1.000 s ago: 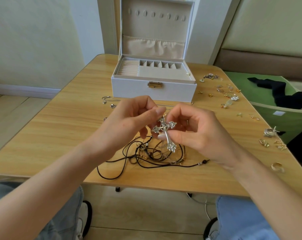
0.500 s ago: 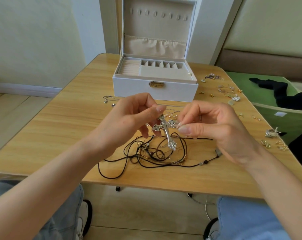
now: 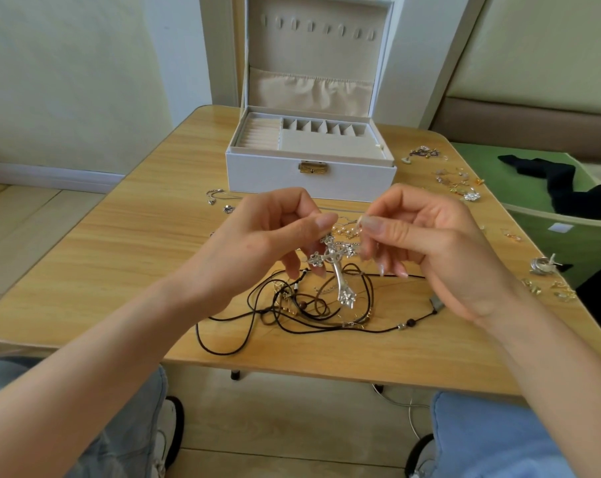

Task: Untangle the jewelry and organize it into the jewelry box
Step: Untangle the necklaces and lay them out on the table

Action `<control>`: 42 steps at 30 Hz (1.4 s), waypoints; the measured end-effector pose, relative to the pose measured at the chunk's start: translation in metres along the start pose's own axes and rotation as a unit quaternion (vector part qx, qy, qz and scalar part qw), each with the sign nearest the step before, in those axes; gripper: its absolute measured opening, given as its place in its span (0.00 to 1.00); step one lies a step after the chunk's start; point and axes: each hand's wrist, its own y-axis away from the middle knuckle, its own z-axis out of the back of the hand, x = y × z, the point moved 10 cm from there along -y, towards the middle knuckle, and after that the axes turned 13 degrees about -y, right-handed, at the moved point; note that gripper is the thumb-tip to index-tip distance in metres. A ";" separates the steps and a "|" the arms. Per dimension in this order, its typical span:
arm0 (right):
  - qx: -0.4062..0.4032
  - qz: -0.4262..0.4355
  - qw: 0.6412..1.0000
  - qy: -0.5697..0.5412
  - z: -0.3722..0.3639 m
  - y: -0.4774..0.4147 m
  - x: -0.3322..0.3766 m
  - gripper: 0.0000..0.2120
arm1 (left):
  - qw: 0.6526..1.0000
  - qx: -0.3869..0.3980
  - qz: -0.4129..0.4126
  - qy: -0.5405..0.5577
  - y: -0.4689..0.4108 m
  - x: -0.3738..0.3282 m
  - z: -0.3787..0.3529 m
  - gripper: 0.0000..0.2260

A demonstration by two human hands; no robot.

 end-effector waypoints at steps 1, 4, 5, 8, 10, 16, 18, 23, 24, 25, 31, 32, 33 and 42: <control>-0.007 -0.015 1.000 0.015 0.003 -0.001 -0.004 0.04 | 1.000 0.003 -0.004 0.004 0.001 -0.002 -0.001 0.09; 0.011 -0.058 0.996 0.064 0.003 0.001 -0.014 0.05 | 1.000 0.008 -0.012 0.010 0.001 -0.005 -0.002 0.08; 0.023 -0.067 0.995 0.069 0.002 0.001 -0.015 0.03 | 1.000 0.007 -0.012 0.011 0.001 -0.005 -0.002 0.08; 0.080 -0.104 0.988 0.080 -0.003 0.005 -0.019 0.03 | 1.000 -0.006 -0.011 0.016 0.000 -0.004 0.001 0.08; 0.105 -0.122 0.982 0.100 -0.004 0.008 -0.019 0.06 | 1.000 -0.010 -0.010 0.016 0.000 -0.003 0.003 0.08; 0.068 -0.041 0.983 0.166 -0.001 0.002 -0.004 0.10 | 1.000 -0.017 -0.008 0.013 -0.001 -0.002 0.005 0.09; 0.058 -0.024 0.986 0.152 -0.010 0.002 -0.007 0.10 | 1.000 -0.018 -0.007 0.015 -0.001 -0.002 0.004 0.09; 0.069 0.006 0.988 0.136 -0.025 0.001 -0.010 0.07 | 1.000 -0.016 -0.006 0.015 -0.001 -0.002 0.004 0.09; 0.071 0.005 0.990 0.122 -0.024 0.001 -0.008 0.05 | 1.000 -0.014 -0.006 0.014 -0.001 -0.002 0.005 0.09; 0.071 0.003 0.992 0.108 -0.021 0.001 -0.006 0.04 | 1.000 -0.012 -0.005 0.012 -0.001 -0.001 0.005 0.09; 0.077 -0.004 0.994 0.076 -0.018 0.004 -0.002 0.04 | 1.000 -0.011 -0.006 0.010 0.000 -0.001 0.003 0.09; 0.080 -0.005 0.994 0.073 -0.019 0.004 -0.003 0.03 | 1.000 -0.011 -0.005 0.014 0.000 -0.002 0.004 0.09; 0.081 -0.006 0.994 0.069 -0.018 0.004 -0.004 0.04 | 1.000 -0.011 -0.004 0.017 0.000 -0.002 0.004 0.09; 0.118 -0.052 0.990 0.065 -0.026 0.007 -0.016 0.02 | 0.999 -0.035 -0.004 0.025 0.000 -0.001 0.008 0.09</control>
